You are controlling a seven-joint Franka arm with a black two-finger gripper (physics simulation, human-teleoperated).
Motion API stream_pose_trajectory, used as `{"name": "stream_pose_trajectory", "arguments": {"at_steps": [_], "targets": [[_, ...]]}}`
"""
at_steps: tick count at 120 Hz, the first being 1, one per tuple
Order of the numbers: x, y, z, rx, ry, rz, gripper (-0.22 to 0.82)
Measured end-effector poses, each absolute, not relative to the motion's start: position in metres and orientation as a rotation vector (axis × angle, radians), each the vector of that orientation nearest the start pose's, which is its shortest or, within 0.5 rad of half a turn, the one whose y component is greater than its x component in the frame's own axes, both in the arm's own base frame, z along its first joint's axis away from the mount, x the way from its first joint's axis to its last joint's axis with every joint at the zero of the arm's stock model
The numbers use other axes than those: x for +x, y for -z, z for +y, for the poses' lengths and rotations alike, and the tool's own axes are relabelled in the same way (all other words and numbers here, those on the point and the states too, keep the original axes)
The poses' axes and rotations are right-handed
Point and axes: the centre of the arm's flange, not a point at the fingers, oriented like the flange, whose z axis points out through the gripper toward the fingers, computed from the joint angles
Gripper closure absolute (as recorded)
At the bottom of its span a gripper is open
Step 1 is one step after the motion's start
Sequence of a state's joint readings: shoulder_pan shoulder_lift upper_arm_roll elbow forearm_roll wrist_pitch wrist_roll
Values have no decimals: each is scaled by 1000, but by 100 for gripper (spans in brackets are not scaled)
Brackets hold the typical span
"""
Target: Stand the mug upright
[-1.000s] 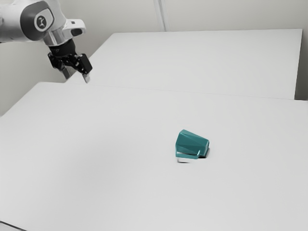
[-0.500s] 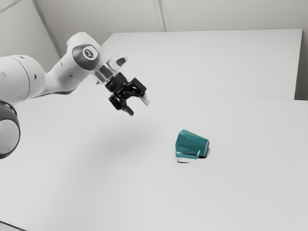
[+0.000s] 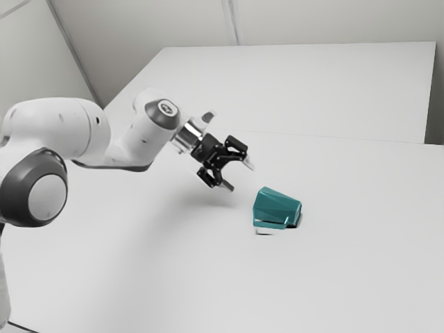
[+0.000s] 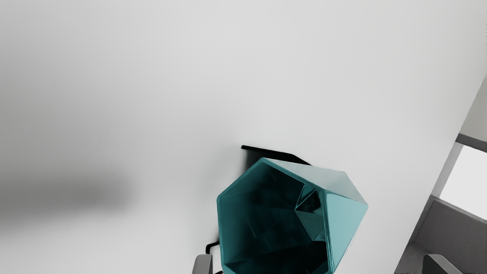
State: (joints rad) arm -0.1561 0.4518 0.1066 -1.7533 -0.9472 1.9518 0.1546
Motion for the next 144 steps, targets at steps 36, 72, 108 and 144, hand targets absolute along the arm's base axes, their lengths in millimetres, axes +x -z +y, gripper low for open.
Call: {"name": "stream_pose_trajectory", "arguments": {"at_steps": [36,72,108,144], "targets": [[631,-293,-116,2268,291,367,0],[634,-275,-146,2169,301,441,0],[641,-270,-155,2134,269,492,35],[648,-280,-159,2140,224,494,71]]}}
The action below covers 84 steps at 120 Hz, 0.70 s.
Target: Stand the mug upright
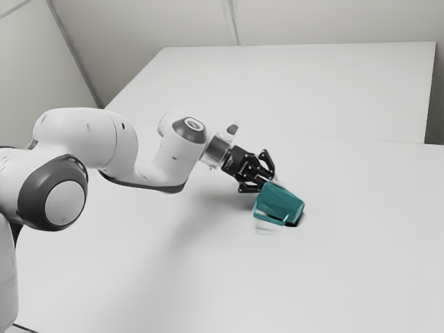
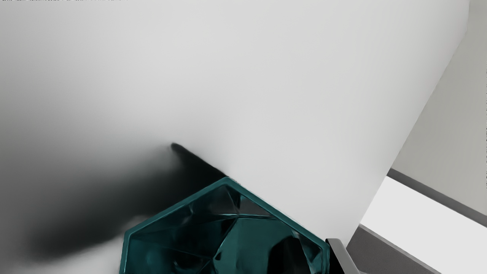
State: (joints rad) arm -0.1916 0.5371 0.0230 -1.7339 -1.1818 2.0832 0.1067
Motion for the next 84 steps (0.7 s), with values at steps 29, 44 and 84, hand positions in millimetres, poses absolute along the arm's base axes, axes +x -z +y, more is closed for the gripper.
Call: {"name": "stream_pose_trajectory", "arguments": {"at_steps": [29,44,84], "targets": [[653,-305,-163,2190,177,458,77],[648,-365,-169,2345,87,318,78],[623,-429,-143,2834,-83,48,78]]}}
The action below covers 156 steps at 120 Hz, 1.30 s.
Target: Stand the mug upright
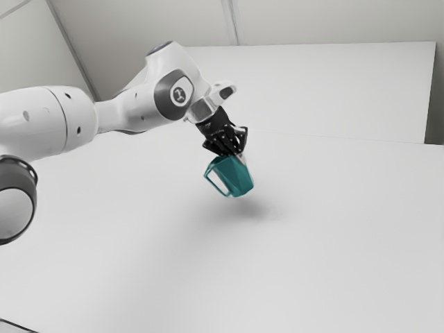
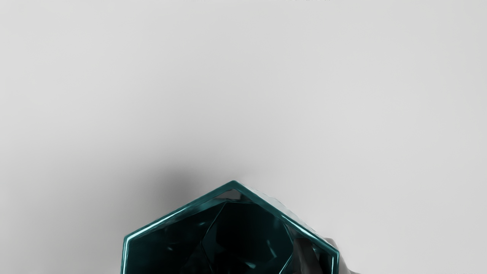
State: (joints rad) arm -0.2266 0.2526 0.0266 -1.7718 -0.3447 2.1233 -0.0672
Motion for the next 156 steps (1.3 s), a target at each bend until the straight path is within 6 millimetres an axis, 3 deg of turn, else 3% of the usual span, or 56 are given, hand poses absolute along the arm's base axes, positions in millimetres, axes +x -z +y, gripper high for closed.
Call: {"name": "stream_pose_trajectory", "arguments": {"at_steps": [40,62,97,139,156], "targets": [[575,-437,-105,-3192,170,61,79],[556,-424,-82,-3151,155,37,79],[552,-391,-61,-3126,168,-10,79],[561,-357,-64,-3123,162,-11,78],[561,-360,-64,-3127,175,-15,47]]}}
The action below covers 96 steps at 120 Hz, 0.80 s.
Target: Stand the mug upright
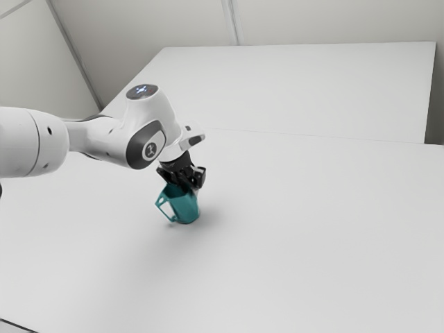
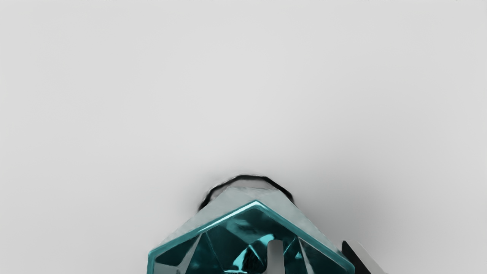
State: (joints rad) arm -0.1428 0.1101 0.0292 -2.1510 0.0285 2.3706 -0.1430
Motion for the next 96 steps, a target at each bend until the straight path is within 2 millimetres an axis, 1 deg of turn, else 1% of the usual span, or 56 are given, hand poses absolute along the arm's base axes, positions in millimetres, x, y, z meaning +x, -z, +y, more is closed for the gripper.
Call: {"name": "stream_pose_trajectory", "arguments": {"at_steps": [10,22,36,53,64,78,96], "targets": [[561,-365,-64,-3128,188,-14,32],[560,-376,-65,-3129,216,-12,20],[557,-390,-65,-3130,243,-9,12],[555,-410,-69,-3135,274,-5,6],[563,-436,-72,-3134,321,3,4],[575,-484,-76,-3131,355,10,2],[581,-530,-79,-3128,343,14,1]]}}
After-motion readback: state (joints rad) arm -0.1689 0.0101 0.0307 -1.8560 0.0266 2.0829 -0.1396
